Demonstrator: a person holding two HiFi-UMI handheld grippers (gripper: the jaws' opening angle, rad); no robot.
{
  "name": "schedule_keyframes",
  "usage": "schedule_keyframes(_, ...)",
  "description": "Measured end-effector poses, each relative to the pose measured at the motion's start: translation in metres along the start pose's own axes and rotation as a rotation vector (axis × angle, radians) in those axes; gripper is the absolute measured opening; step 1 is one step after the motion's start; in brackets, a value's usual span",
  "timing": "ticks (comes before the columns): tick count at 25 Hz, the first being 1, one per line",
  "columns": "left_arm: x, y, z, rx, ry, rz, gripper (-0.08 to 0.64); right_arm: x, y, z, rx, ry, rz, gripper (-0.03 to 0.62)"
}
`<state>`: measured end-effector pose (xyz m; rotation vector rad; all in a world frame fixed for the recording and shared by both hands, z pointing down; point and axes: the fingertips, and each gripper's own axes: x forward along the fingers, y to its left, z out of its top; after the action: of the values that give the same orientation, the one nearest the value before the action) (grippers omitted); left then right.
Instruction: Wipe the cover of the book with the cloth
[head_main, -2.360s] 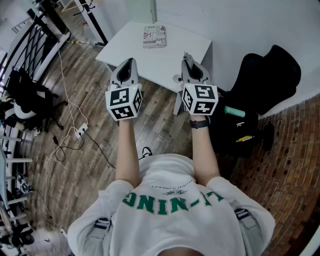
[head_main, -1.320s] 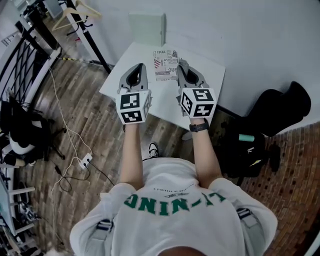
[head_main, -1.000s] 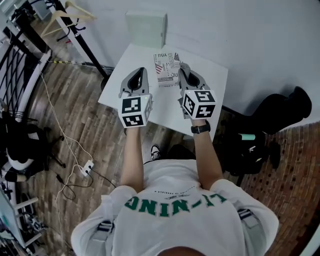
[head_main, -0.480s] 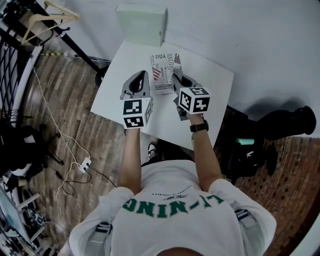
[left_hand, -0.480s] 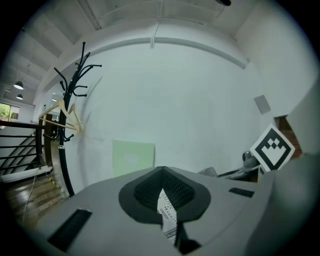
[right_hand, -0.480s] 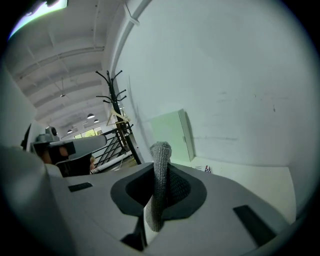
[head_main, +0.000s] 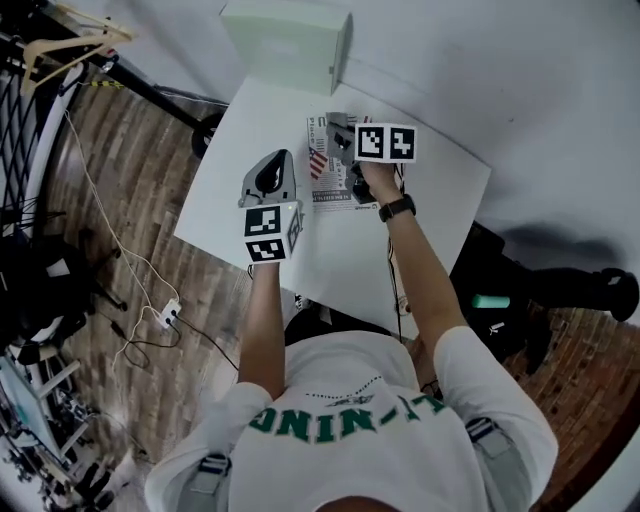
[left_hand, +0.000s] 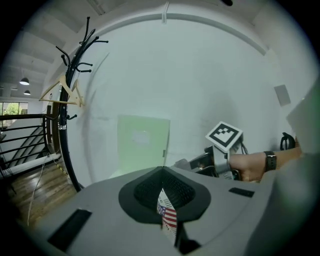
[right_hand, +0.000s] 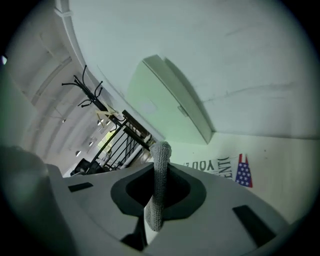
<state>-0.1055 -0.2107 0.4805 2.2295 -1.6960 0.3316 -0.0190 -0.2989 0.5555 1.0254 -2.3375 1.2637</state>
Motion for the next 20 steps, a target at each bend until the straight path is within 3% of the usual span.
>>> schedule_keyframes(4, 0.018, 0.011, -0.012, -0.022, 0.030, 0.027, 0.012, 0.063, -0.023, -0.010, -0.020, 0.215, 0.008, 0.034)
schedule_keyframes(7, 0.029, 0.016, -0.018, -0.028, 0.047, 0.045, 0.012, 0.098, -0.042, -0.019, 0.006, 0.300, -0.017, 0.032)
schedule_keyframes(13, 0.040, 0.014, -0.031, -0.027, 0.077, 0.043, 0.012, 0.134, -0.062, -0.039, 0.034, 0.410, -0.063, 0.031)
schedule_keyframes(20, 0.051, 0.000, -0.036, -0.024, 0.089, 0.005, 0.012, 0.111, -0.098, -0.028, 0.026, 0.394, -0.137, 0.031)
